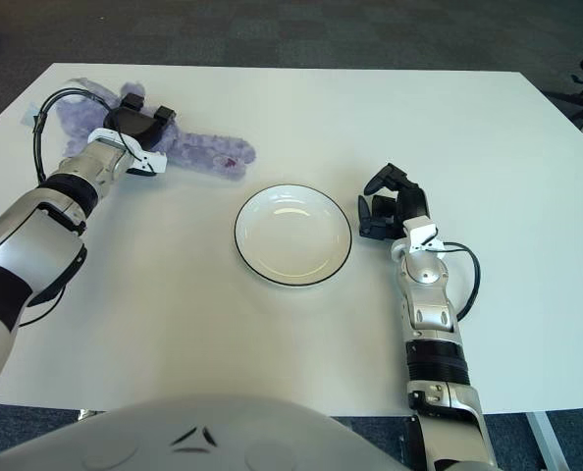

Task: Put the doll into the plate.

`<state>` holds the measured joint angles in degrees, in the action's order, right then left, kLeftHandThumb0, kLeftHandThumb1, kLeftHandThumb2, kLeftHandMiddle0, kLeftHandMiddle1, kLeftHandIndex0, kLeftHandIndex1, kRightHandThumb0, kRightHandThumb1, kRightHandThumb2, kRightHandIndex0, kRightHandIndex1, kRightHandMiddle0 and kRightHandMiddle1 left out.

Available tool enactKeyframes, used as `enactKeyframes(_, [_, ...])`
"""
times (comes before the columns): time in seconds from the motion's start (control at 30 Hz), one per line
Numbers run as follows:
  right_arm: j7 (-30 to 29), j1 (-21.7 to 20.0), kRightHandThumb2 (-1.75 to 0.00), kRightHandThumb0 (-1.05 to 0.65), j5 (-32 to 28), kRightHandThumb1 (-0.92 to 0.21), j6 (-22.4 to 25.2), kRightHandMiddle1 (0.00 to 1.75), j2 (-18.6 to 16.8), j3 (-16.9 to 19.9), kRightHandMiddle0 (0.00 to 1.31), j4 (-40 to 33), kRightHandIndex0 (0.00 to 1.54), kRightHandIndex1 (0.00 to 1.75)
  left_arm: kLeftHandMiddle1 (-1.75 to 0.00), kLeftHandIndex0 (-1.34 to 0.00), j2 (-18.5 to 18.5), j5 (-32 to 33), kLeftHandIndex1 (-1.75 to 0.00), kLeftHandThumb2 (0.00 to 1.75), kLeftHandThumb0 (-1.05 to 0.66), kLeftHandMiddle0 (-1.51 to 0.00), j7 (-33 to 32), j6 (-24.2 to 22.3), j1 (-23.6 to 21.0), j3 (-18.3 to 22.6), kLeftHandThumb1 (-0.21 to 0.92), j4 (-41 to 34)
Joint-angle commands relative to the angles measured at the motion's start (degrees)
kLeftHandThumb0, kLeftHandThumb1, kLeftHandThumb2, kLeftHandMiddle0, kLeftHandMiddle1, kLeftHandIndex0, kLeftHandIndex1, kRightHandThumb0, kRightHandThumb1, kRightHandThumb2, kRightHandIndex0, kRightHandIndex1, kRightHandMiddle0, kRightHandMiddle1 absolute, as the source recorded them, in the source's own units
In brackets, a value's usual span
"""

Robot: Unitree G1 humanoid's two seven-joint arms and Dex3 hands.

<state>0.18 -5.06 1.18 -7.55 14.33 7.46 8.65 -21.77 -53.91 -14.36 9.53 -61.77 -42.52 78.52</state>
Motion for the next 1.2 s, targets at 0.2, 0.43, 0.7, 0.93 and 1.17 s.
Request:
enactKeyframes(0.2, [0.44,2.88,-1.37,-0.50,1.61,-0.27,1.97,1.75,-0.22,-1.00,0.65,0.86,1.25,1.75,-1.57,0.00,0.87,1.04,-1.26,1.05,0.34,-0.58,3.68,-0.30,1.62,0.32,0.38,0.76])
enactKeyframes(0.43, [0.83,2.93,-1.37,-0.50,1.50,-0.27,1.86,1.75,-0.09,-1.08,0.65,0.89,1.25,1.75,-1.53,0.00,0.70,1.81,-1.57,1.09,0.44,-0.68,3.52,0.30,2.14,0.89,0.37,0.65])
enactKeyframes(0.7, [1.22,2.98,-1.37,-0.50,1.35,-0.27,1.70,1.75,0.02,-1.14,0.65,0.90,1.25,1.75,-1.57,0.00,0.32,1.05,-1.71,1.15,0.45,-0.67,2.22,0.44,2.59,0.08,0.35,0.57])
enactKeyframes(0.93, [1.40,2.89,-1.37,-0.50,1.34,-0.27,1.93,1.75,0.09,-1.10,0.65,0.82,1.25,1.75,-1.65,0.00,0.04,0.41,-1.74,1.14,0.43,-0.59,0.55,0.40,2.61,-0.84,0.40,0.64])
enactKeyframes(1.17, [1.36,2.87,-1.37,-0.50,1.63,-0.27,1.86,1.75,0.16,-1.28,0.65,0.81,1.25,1.75,-1.73,-0.02,-0.38,0.75,-1.75,1.13,0.42,-0.50,-0.50,0.58,2.95,-0.84,0.46,0.73])
